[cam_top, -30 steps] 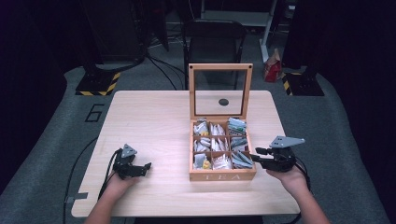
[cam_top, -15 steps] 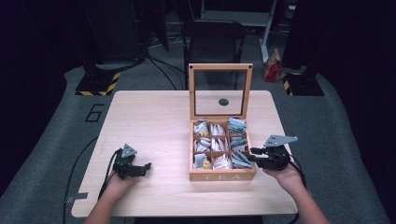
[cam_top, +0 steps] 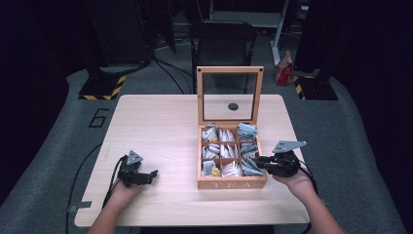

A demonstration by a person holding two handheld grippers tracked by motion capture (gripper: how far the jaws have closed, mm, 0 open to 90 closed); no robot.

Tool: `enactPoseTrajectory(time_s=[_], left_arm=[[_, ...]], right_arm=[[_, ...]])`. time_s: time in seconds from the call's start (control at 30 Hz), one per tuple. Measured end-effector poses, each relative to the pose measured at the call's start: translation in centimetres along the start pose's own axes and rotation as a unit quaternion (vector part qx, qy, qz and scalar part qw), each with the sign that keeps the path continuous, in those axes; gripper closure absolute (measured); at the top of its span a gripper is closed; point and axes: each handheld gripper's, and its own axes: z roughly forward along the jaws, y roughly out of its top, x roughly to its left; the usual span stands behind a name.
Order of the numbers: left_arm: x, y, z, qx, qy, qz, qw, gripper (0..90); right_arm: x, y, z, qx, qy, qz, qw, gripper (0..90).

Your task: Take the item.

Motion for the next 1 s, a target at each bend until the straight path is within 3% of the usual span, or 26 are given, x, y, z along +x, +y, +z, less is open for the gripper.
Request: enactPoseTrajectory(time_s=[1.0], left_arm=[[0.0,0.0,0.0,0.0,0.0,0.0,1.0,9.4]], right_arm=[[0.1,-0.3,2.0,0.042,0.026,-0.015,0.9987,82.5]])
